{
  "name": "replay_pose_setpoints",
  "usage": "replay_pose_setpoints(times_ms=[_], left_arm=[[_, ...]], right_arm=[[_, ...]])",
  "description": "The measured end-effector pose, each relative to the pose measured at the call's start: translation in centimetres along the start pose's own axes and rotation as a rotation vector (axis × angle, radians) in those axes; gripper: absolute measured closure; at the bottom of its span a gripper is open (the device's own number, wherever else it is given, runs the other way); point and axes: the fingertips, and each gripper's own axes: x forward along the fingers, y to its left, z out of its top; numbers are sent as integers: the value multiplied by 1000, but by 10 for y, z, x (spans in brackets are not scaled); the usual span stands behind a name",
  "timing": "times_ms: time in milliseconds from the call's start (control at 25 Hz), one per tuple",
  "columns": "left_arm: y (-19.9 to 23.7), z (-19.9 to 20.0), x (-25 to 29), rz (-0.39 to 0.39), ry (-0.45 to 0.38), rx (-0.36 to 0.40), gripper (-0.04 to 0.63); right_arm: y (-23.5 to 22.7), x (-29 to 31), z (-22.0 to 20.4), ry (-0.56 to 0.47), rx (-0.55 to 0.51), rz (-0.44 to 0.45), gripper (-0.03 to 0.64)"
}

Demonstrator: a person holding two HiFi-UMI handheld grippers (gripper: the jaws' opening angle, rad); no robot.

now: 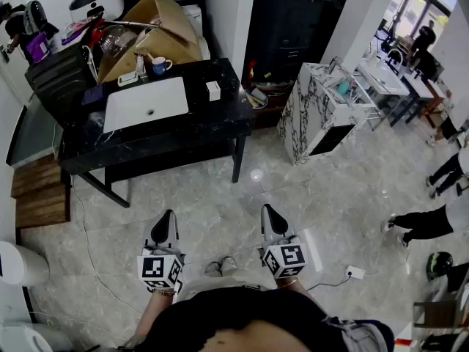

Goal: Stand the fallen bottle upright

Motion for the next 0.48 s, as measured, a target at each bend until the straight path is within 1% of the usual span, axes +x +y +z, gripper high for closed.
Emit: replay_pose_setpoints(times_ms=[160,480], left_arm=[[4,-4,5,0,14,3,592],[5,1,12,3,4,12,592]], right_arm=[[-2,6,0,0,-5,0,612],[-7,17,-3,6,-25,5,612]])
